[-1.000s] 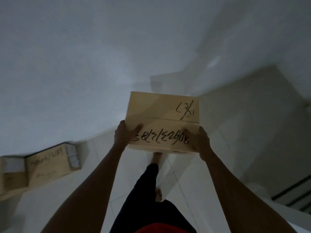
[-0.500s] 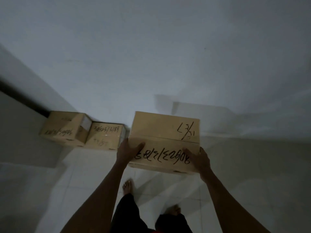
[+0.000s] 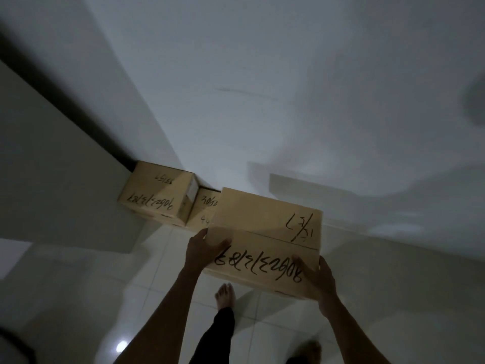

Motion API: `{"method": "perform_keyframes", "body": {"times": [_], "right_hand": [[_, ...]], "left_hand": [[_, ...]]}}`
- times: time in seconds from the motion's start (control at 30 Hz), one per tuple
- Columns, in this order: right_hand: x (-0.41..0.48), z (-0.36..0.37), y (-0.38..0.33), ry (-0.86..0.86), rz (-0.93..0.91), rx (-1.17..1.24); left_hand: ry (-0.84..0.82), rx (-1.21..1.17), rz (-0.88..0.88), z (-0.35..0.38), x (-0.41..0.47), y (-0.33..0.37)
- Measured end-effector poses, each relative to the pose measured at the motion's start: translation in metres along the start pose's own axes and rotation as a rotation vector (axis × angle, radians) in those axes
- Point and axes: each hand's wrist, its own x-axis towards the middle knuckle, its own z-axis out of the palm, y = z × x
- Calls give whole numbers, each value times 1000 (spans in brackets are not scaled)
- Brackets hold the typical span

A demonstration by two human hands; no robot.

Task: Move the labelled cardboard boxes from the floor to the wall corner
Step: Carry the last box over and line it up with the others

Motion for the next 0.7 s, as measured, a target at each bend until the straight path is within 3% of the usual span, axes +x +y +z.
{"method": "perform_keyframes", "body": {"times": [0.27,0.7], "right_hand": [[84,120,3,31,38,-102],[275,282,69,31,-37,-120]], "left_hand": [[-16,150,-7,-34,138,-67],[74,98,103,18,336,-183]]}}
